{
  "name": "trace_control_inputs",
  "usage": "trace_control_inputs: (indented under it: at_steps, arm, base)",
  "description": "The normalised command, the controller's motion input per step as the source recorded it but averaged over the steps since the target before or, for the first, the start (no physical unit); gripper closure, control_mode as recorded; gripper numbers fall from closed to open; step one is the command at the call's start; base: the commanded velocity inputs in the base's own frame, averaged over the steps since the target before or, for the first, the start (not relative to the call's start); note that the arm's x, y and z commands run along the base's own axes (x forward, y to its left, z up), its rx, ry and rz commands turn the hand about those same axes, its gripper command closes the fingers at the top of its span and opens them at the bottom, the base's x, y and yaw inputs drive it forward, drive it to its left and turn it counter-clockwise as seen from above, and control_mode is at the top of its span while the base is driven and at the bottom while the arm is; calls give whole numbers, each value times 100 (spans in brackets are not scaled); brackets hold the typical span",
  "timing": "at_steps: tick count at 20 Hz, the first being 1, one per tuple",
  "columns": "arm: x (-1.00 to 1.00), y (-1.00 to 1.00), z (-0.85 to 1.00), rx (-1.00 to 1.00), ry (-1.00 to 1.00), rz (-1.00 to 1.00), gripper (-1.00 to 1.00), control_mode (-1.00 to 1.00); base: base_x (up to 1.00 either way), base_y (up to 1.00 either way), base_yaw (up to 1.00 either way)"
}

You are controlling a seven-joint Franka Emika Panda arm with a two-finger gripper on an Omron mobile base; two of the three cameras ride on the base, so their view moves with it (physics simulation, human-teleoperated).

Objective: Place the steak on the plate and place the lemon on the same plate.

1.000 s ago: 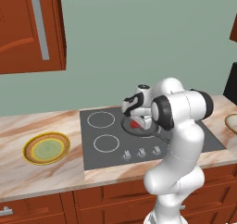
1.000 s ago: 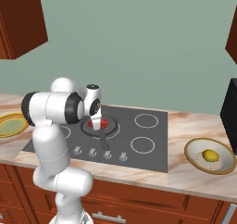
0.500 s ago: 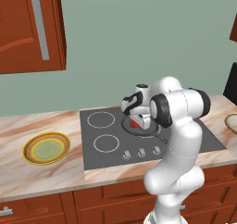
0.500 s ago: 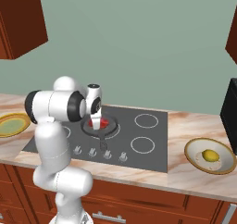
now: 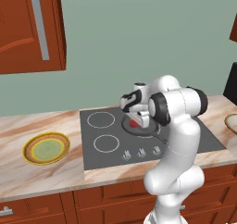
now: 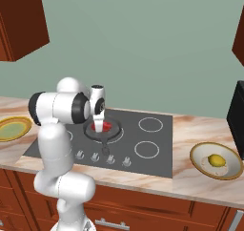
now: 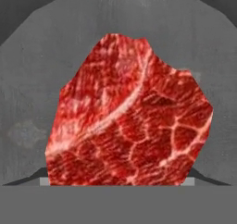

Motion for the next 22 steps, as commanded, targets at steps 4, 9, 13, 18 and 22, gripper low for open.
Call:
trace_control_inputs:
  at_steps: [4, 9, 13, 18, 22]
  arm:
    - [-12, 0, -12, 0, 1, -5, 100, -100]
    - [-19, 0, 1, 0, 0, -5, 100, -100]
    - [-34, 0, 26, 0, -3, -3, 100, -100]
    - [-33, 0, 34, 0, -1, -1, 100, -100]
    - [-37, 0, 41, 0, -8, 0, 100, -100]
  base:
    - [0, 0, 0]
    - [0, 0, 0]
    - [0, 0, 0]
    - [0, 0, 0]
    - [0, 0, 0]
